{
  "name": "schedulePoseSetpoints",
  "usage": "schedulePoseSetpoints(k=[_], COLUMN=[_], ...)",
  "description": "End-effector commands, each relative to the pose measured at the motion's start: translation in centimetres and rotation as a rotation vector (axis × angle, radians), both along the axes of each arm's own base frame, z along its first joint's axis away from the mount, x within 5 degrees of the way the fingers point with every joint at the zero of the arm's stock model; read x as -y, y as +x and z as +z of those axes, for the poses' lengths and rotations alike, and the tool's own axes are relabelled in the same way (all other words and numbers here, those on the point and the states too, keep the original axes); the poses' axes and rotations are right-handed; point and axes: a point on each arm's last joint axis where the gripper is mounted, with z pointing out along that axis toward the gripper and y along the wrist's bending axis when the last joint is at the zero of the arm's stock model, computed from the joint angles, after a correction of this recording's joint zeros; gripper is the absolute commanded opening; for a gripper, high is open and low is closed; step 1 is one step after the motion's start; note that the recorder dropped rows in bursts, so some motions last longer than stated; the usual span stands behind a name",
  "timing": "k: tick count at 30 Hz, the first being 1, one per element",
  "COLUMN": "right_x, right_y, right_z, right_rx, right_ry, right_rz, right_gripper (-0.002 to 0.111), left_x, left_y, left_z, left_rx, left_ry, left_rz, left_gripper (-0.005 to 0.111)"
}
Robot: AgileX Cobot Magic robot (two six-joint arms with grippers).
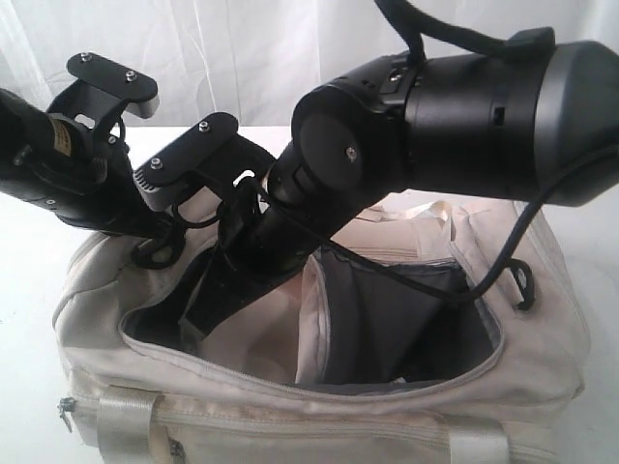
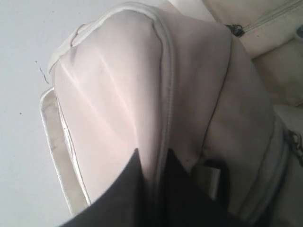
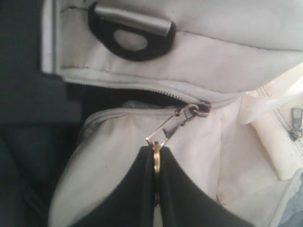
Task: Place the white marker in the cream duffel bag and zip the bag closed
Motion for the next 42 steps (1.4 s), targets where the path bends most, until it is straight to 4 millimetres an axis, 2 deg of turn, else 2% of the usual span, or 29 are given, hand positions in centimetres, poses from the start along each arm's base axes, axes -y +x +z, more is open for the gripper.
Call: schedulePoseSetpoints(k=[1, 7, 18, 29, 38, 39, 42], right_x=[0.3, 0.2, -1.8, -1.7, -1.3, -1.2, -1.1], right_y=[-0.7, -2.2, -5.4, -5.6, -5.1, -4.9, -4.7], right_z=[1.3, 2.8, 2.8, 2.6, 2.5, 2.5, 2.5], right_rx=[-0.018, -0.013, -0.045, -0.066, 0.013, 0.025, 0.034], right_ry=[0.041, 0.074, 0.082, 0.055, -0.005, -0.012, -0.019], right_rz=[0.009, 0.042, 0.137, 0.143, 0.152, 0.144, 0.139], right_gripper=[0.000, 0.000, 0.000, 0.000, 0.000, 0.000, 0.000], left_x=[0.3, 0.3, 0.3, 0.3, 0.3, 0.3, 0.3], left_y=[0.1, 0.2, 0.2, 0.2, 0.2, 0.2, 0.2], left_z=[-0.2, -0.2, -0.2, -0.2, -0.1, 0.0, 0.0], left_rx=[0.057, 0.064, 0.063, 0.062, 0.060, 0.061, 0.065], left_ry=[-0.043, -0.046, -0.047, -0.046, -0.045, -0.046, -0.048], left_rz=[-0.005, -0.006, -0.005, -0.005, -0.004, -0.004, -0.004], left_gripper=[0.000, 0.000, 0.000, 0.000, 0.000, 0.001, 0.019])
